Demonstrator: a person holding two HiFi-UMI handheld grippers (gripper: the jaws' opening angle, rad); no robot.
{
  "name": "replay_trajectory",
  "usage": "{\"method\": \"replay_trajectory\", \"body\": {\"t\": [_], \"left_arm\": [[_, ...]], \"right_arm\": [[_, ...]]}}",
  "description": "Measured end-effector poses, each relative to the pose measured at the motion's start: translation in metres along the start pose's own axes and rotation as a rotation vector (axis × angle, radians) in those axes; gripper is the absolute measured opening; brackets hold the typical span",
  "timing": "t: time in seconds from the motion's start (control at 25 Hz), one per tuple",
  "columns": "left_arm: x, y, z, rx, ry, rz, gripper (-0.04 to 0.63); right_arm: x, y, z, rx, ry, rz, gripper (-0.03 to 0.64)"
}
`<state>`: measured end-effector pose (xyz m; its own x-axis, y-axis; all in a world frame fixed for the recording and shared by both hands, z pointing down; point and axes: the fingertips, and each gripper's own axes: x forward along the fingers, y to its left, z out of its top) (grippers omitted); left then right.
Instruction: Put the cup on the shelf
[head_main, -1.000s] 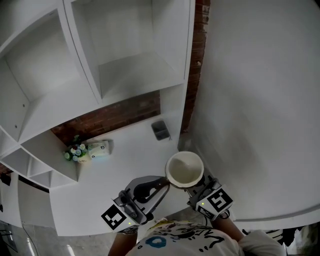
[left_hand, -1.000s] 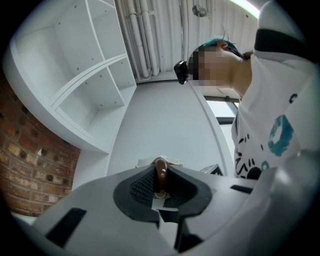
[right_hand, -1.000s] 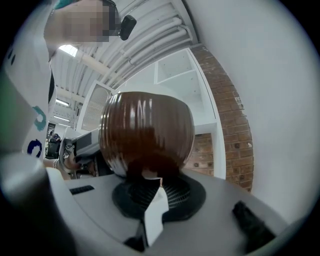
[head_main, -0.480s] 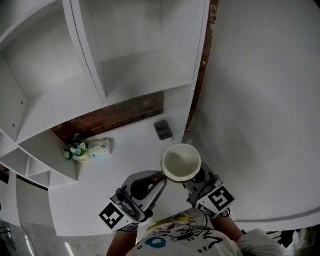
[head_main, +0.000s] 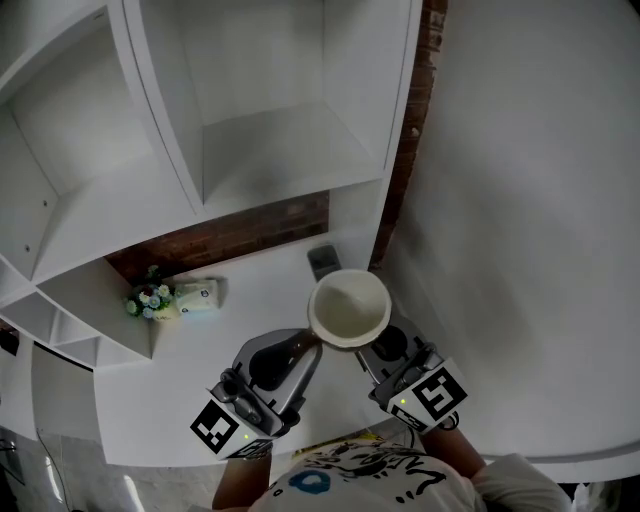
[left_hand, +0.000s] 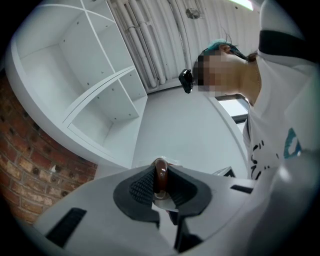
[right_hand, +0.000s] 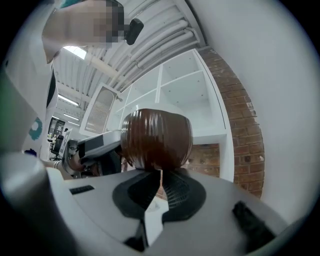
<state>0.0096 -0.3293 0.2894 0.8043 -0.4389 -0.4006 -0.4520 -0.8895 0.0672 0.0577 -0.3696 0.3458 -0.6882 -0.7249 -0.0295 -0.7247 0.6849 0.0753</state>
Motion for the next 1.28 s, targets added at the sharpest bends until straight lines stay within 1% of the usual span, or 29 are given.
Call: {"method": "replay_trajectory", "body": {"t": [0.08, 0.2, 0.32, 0.44, 0.68, 0.76, 0.92, 1.08, 1.28], "left_arm": [[0.011, 0.001, 0.007, 0.005, -0.015, 0.004, 0.055], [0.021, 0.006, 0.012, 0.038, -0.027, 0.026, 0.055], [0.032, 0.011, 0.021, 0.055, -0.053, 0.039, 0.055], [0.044, 0.017, 0.03, 0.084, -0.077, 0.063, 0.055], [0.059, 0.029, 0.041, 0.11, -0.117, 0.112, 0.055], [0.062, 0.033, 0.044, 0.117, -0.129, 0.128, 0.055], [0.064, 0.046, 0.048, 0.16, -0.127, 0.169, 0.055], [0.07, 0.056, 0.056, 0.181, -0.129, 0.186, 0.055], [0.08, 0.069, 0.067, 0.182, -0.14, 0.214, 0.055]], "right_arm": [[0.001, -0.007, 0.007, -0.024, -0.004, 0.012, 0.028], [0.004, -0.017, 0.017, -0.054, -0.012, 0.028, 0.028], [0.009, -0.024, 0.028, -0.078, -0.027, 0.046, 0.028], [0.014, -0.033, 0.038, -0.102, -0.038, 0.06, 0.028], [0.022, -0.045, 0.055, -0.138, -0.08, 0.084, 0.028], [0.024, -0.049, 0.059, -0.145, -0.092, 0.084, 0.028], [0.031, -0.056, 0.07, -0.164, -0.106, 0.078, 0.028], [0.038, -0.062, 0.078, -0.176, -0.111, 0.062, 0.028], [0.051, -0.073, 0.091, -0.166, -0.115, 0.035, 0.028]]}}
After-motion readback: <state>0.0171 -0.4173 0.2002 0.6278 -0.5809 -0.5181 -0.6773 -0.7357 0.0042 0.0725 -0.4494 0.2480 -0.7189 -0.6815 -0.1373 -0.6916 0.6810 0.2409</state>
